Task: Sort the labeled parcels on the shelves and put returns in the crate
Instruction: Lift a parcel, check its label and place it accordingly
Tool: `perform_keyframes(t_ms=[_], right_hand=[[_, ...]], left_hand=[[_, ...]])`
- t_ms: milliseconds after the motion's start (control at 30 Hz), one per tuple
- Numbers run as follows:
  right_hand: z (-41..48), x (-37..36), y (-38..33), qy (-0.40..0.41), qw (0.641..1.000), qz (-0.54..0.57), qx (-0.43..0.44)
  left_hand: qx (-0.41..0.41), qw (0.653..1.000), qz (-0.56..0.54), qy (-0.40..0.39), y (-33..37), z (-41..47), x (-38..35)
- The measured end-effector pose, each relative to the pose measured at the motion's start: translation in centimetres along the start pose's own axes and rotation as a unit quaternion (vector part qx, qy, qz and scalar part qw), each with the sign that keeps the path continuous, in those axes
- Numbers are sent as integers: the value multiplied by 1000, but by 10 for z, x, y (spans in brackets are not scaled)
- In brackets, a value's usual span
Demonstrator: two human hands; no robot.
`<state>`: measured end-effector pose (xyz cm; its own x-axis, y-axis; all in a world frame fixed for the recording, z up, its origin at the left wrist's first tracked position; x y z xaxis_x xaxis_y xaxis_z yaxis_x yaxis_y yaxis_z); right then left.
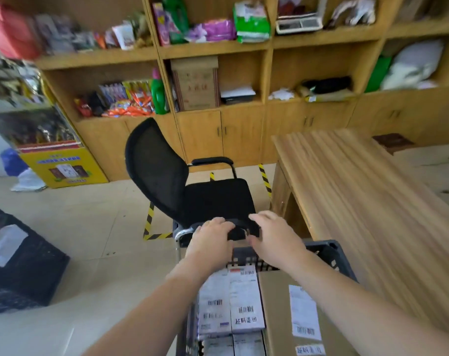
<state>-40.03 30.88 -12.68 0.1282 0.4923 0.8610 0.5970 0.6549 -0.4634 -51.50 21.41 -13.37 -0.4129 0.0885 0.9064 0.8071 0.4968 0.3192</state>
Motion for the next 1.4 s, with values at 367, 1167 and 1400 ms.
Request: perform_keyframes(t_ms=[367, 1167, 1400], right_hand=[[-133, 192, -13, 227, 967, -54, -102], [-898, -17, -224, 464, 408, -63, -784], [-1011, -118, -356, 452, 257, -33, -854]], left_hand=[[-237, 965, -1, 112, 154, -36, 146], [-880, 431, -33, -196, 453, -704, -44], [-925, 293, -27, -238, 394, -909, -88]])
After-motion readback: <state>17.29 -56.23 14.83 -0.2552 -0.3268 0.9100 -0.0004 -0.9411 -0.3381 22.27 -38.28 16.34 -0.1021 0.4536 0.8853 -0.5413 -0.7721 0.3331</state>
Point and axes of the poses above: each hand's wrist, its own z-axis towards the middle knuckle, its own x-axis out of the back of the hand, y = z × x, the point moved 7 cm from there along z, towards the middle knuckle, and after that the axes turned 8 degrees about -y, right-handed, at the moved point
